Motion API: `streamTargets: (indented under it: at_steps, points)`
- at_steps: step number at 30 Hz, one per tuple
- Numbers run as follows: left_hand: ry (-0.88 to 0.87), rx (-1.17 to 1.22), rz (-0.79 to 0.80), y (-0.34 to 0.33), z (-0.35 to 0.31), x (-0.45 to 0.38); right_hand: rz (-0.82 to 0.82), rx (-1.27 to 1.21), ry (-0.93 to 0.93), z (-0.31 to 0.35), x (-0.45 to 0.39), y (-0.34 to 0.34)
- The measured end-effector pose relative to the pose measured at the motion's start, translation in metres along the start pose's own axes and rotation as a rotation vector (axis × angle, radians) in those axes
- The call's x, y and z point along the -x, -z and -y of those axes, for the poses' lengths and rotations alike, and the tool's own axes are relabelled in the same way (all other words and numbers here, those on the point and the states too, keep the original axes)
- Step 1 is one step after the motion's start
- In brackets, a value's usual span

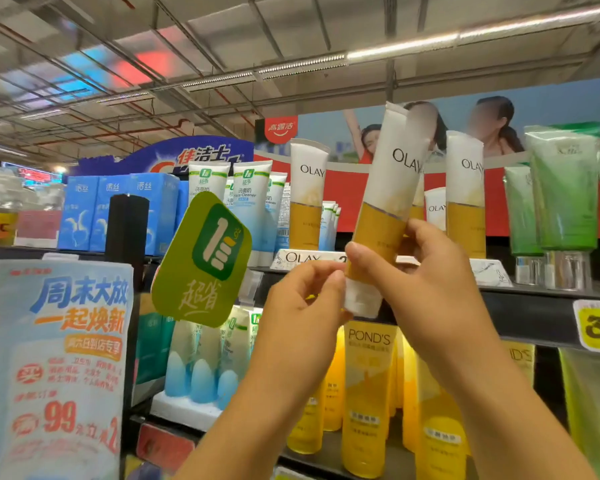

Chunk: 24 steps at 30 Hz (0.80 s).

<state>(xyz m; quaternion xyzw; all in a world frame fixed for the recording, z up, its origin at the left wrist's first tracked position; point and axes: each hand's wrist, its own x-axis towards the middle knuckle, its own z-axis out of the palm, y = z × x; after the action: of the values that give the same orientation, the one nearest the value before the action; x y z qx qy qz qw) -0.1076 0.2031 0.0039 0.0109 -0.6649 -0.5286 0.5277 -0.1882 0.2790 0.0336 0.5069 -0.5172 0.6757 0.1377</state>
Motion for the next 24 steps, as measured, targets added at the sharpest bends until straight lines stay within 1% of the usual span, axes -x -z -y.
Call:
streamTargets:
  at_steps: [2,5,9,12,17,24]
  points:
    - [0.045,0.113,0.014,-0.002,0.009,0.019,0.012,-0.026,-0.052,-0.004,0.015,0.003]
    - [0.130,0.210,0.008,-0.001,0.023,0.041,0.030,-0.094,-0.128,-0.014,0.035,0.005]
    - [0.244,0.295,0.040,-0.001,0.037,0.068,0.041,-0.133,-0.236,-0.025,0.065,0.006]
    - [0.314,0.344,0.029,-0.002,0.046,0.087,0.022,-0.129,-0.281,-0.030,0.086,0.006]
    - [0.431,0.472,0.024,0.000,0.060,0.116,0.035,-0.243,-0.367,-0.038,0.119,0.007]
    - [0.589,0.627,-0.028,0.000,0.080,0.157,-0.001,-0.189,-0.439,-0.048,0.162,0.006]
